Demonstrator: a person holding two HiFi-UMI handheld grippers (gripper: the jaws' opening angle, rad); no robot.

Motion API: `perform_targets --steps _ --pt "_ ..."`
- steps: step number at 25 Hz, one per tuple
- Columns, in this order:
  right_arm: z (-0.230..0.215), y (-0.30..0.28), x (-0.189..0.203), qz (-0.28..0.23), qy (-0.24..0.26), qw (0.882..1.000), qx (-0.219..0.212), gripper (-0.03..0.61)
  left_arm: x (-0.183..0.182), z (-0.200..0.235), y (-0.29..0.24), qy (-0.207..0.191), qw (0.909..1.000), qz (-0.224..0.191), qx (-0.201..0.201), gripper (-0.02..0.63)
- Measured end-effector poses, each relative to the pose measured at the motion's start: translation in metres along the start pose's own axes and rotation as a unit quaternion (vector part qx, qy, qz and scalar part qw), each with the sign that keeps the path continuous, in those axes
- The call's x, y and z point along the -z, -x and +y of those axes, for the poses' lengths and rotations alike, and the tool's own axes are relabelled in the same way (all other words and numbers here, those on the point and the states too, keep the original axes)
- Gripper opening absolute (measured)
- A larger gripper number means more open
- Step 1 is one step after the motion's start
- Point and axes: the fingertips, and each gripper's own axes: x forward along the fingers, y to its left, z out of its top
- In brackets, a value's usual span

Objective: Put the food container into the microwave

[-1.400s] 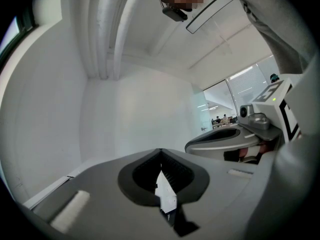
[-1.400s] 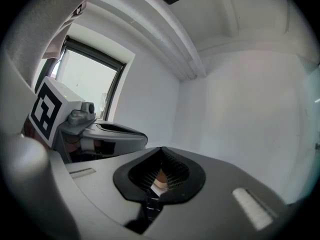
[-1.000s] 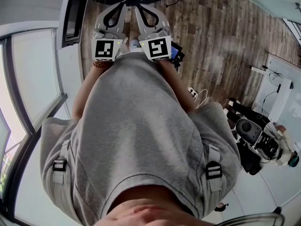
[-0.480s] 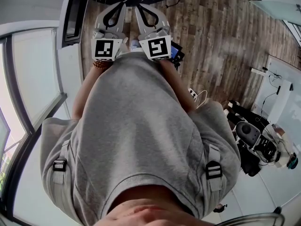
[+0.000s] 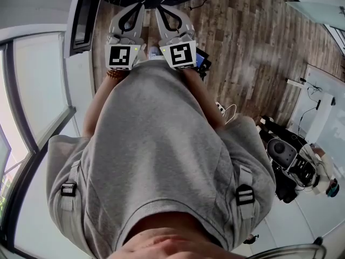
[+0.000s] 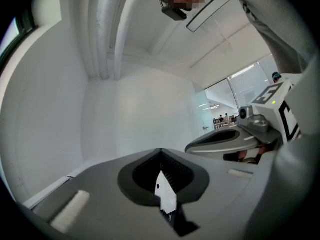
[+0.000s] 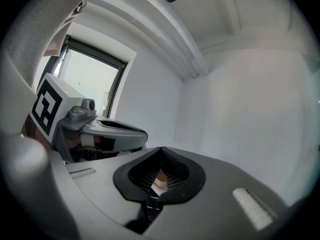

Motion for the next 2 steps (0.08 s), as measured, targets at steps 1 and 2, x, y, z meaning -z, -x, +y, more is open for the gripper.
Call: perform_targets --steps 1,2 --pt "-0.0009 -0.0002 0.0006 0.001 0.0 1.0 -0.001 0.011 -0.0006 -0.0001 -0.0013 -0.002 1.0 -0.006 0.0 0.002" --pt "-0.0017 -0.0002 0.0011 0.001 0.0 1.0 -0.001 0.011 -0.0011 -0.0003 -0.0027 -0.005 0.9999 -0.012 0.0 0.002"
